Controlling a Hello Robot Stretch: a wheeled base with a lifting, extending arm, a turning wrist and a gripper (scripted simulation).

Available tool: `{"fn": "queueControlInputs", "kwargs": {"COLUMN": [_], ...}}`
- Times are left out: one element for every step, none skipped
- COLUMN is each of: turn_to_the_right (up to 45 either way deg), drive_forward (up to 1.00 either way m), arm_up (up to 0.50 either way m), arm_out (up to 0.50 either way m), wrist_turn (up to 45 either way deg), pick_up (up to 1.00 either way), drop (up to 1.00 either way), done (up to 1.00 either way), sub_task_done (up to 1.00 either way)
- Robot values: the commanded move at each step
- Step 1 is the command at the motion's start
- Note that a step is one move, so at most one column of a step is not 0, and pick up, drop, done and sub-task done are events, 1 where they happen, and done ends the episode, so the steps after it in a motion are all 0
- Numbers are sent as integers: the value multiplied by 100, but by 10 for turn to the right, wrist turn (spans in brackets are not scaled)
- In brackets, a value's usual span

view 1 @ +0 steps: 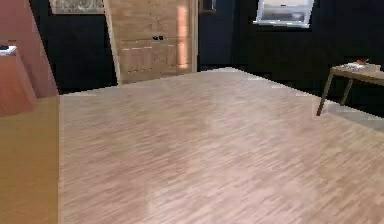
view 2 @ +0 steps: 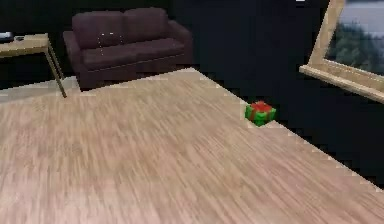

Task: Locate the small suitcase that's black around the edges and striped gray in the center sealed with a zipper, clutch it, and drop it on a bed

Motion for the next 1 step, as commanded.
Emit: {"fn": "queueControlInputs", "kwargs": {"turn_to_the_right": [450], "drive_forward": [0], "arm_up": [0], "arm_out": [0], "wrist_turn": [0], "pick_up": [0], "drop": [0], "done": [0], "sub_task_done": [0]}}
